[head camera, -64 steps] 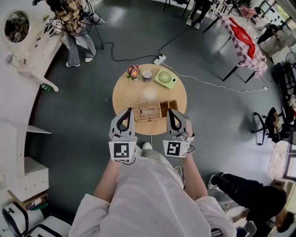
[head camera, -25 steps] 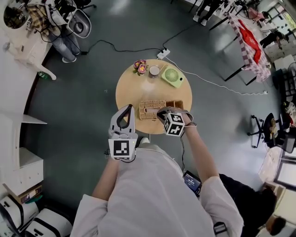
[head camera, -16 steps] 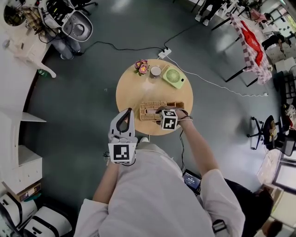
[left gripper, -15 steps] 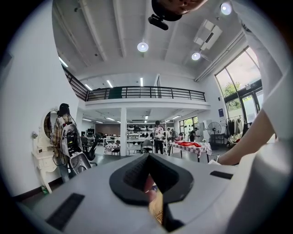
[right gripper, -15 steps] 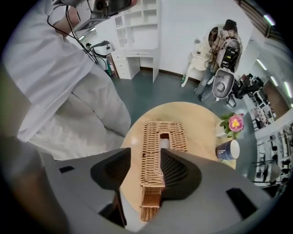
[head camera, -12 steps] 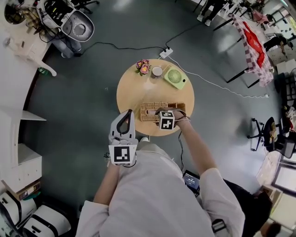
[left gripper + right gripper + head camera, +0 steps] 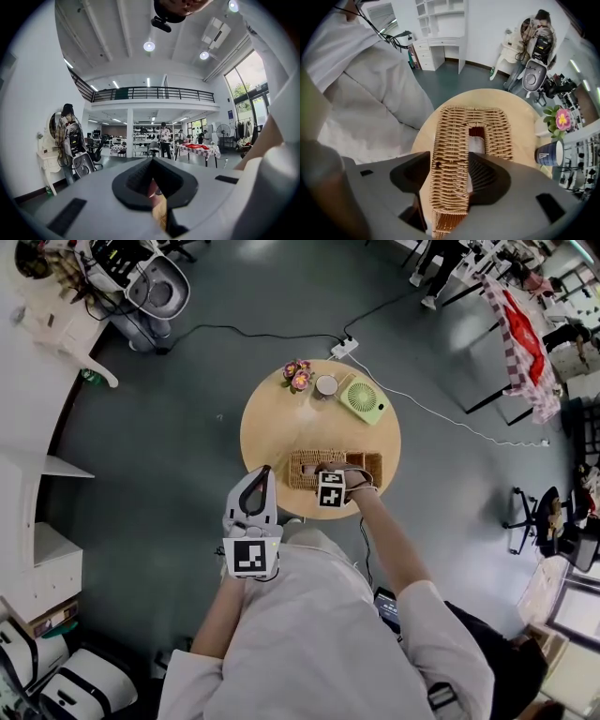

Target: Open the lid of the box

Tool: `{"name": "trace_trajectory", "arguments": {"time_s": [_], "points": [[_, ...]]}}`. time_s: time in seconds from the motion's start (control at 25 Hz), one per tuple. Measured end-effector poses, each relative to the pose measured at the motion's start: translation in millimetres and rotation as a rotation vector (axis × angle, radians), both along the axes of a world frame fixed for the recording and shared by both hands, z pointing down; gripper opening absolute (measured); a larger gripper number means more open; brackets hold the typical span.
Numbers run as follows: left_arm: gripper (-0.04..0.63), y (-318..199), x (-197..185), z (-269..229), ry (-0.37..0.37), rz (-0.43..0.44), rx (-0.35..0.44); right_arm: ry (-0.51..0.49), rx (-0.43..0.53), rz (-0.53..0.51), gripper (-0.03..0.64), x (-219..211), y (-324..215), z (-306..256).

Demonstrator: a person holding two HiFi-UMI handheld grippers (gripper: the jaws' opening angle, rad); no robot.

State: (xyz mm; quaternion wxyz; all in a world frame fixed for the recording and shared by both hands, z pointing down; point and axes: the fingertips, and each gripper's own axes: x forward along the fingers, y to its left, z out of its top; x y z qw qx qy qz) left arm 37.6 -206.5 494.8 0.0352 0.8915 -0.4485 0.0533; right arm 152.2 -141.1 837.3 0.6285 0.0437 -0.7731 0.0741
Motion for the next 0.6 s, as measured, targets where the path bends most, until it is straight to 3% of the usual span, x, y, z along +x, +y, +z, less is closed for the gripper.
{"name": "trace_trajectory", "arguments": {"time_s": [0.28,0.6], "points": [[-0.006,-3,-2,0,-0.004,-0.003,0.007,0.009,0.005,0.000,0.254,1,1,6],[-0.006,-8,4,-8,0.019,-0.007,-0.005,-0.010,-0.038,0.037,0.242,10,-7,-27]]}}
